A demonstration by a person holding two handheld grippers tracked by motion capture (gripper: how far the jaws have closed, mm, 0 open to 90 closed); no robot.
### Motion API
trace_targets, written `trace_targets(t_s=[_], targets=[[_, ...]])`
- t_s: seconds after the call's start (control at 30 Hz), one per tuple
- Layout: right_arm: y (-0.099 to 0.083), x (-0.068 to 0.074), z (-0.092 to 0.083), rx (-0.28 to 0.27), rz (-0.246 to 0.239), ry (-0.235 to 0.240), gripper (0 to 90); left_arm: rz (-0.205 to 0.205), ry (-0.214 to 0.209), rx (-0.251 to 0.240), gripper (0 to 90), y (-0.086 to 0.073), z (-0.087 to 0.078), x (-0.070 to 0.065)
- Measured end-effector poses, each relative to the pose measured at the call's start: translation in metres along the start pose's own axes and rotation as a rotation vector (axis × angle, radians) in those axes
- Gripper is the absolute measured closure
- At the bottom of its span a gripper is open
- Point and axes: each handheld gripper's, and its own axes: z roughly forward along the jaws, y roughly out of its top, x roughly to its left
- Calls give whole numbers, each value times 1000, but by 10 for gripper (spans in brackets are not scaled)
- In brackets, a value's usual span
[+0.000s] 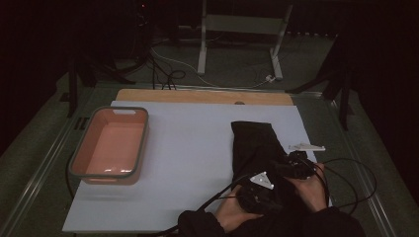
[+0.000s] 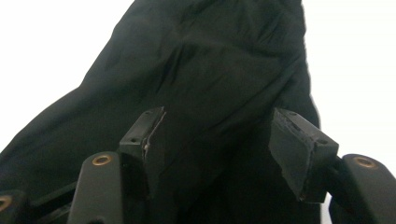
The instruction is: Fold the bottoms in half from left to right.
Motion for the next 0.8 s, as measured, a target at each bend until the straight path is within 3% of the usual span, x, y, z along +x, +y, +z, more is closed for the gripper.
trace_targets(t_s=[0.43, 0.5, 0.57, 0.63, 0.67, 0.8], targets=[[-17, 8, 1, 65, -13, 29, 399, 28, -9, 5, 874, 8, 6, -8], [-18, 7, 4, 92, -22, 28, 501, 27, -8, 2, 874, 9, 6, -7], [-19, 6, 4, 112, -33, 27, 708, 24, -13, 2, 873, 9, 7, -8], [-19, 4, 3, 117, -40, 2, 834, 25, -20, 12, 871, 9, 8, -9], [-19, 2, 2, 114, -41, -4, 874, 26, -25, 16, 869, 8, 9, -9], [-17, -8, -3, 87, -16, -16, 883, 24, -46, 33, 862, 7, 14, -12]])
